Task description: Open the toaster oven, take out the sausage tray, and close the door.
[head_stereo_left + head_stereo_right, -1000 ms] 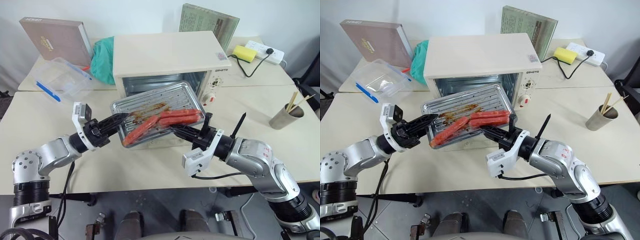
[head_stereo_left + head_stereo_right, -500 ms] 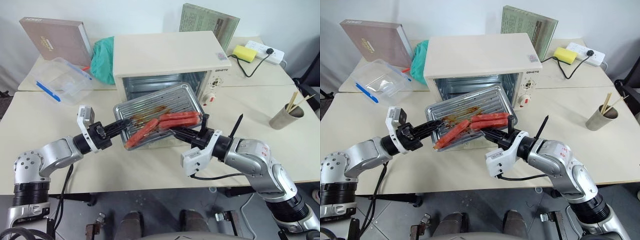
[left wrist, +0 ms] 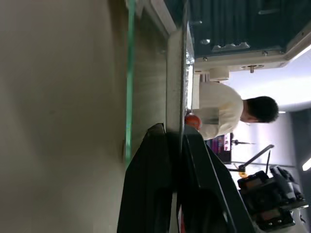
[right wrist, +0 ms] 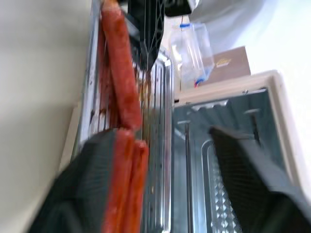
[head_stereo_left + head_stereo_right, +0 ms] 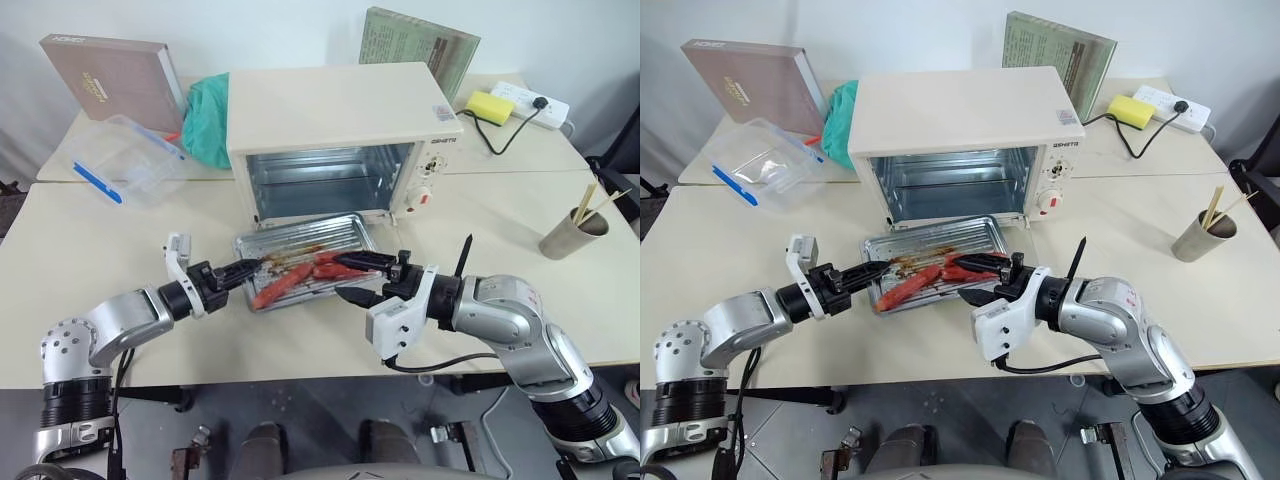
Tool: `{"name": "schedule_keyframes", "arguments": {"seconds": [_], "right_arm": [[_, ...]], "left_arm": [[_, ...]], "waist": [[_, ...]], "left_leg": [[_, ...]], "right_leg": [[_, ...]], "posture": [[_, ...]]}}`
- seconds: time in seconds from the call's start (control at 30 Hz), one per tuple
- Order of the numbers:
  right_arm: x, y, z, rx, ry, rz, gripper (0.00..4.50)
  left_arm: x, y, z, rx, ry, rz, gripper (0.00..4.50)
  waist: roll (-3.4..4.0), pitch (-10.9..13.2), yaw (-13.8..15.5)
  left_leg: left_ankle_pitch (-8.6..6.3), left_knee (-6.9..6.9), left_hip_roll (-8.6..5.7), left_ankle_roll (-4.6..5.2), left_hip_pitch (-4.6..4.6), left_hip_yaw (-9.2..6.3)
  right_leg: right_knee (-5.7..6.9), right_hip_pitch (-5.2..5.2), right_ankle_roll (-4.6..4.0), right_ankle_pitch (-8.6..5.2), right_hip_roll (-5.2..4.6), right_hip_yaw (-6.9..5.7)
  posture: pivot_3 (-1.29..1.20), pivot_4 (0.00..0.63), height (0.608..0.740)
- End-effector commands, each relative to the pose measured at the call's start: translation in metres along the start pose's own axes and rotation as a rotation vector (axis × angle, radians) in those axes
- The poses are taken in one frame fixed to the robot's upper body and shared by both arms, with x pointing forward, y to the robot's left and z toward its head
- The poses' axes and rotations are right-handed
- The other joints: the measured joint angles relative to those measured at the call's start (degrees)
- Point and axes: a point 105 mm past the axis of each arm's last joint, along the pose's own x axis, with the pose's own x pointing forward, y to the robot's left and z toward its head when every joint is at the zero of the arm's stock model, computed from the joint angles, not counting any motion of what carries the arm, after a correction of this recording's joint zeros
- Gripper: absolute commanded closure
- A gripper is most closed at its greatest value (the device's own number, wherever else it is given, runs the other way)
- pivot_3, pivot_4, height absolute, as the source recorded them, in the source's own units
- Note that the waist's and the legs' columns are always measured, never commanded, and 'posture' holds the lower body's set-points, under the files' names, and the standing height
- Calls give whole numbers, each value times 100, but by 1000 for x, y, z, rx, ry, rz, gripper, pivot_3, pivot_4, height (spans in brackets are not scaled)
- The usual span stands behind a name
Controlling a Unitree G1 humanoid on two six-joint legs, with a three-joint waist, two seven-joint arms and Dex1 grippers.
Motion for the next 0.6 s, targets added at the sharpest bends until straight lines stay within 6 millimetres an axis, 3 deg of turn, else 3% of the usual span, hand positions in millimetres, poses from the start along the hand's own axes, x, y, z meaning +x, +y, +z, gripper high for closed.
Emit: {"name": "schedule_keyframes", "arguments": {"seconds": [0.03, 0.2, 0.33, 0.47, 0.6], "right_arm": [[-5, -6, 12, -42, -57, -18, 179], [-11, -5, 18, -28, -119, 13, 31], [-21, 4, 17, 195, -185, 109, 31], [-34, 11, 5, 334, -184, 193, 31], [-36, -4, -21, 455, -113, 167, 31]], "left_arm": [[-5, -16, 7, 43, -33, -54, 4500], [-7, -17, 8, 31, -54, -72, 4500], [-19, -21, 7, 49, -62, -116, 4500], [-43, -14, 1, 69, -34, -105, 4500], [-80, -5, 1, 73, -35, -60, 4500]], "waist": [[0, 0, 39], [0, 0, 72], [-1, 0, 74], [-2, 1, 71], [-4, 4, 51]], "left_leg": [[0, 1, 0, 0, 0, 0], [0, 1, 0, 0, 0, 3], [-1, 3, 0, 1, 3, 3], [-5, -10, 0, 7, 40, 4], [-14, -27, 4, 8, 78, 16]], "right_leg": [[0, 0, 0, 0, 0, 0], [-3, 1, 0, 0, 0, 2], [-14, 12, 0, 0, 0, 1], [-31, 52, 0, 0, 0, 0], [-38, 74, -10, -6, 2, 5]], "posture": [[0, 150, 740], [0, 150, 740], [0, 150, 740], [0, 150, 740], [0, 150, 740]]}}
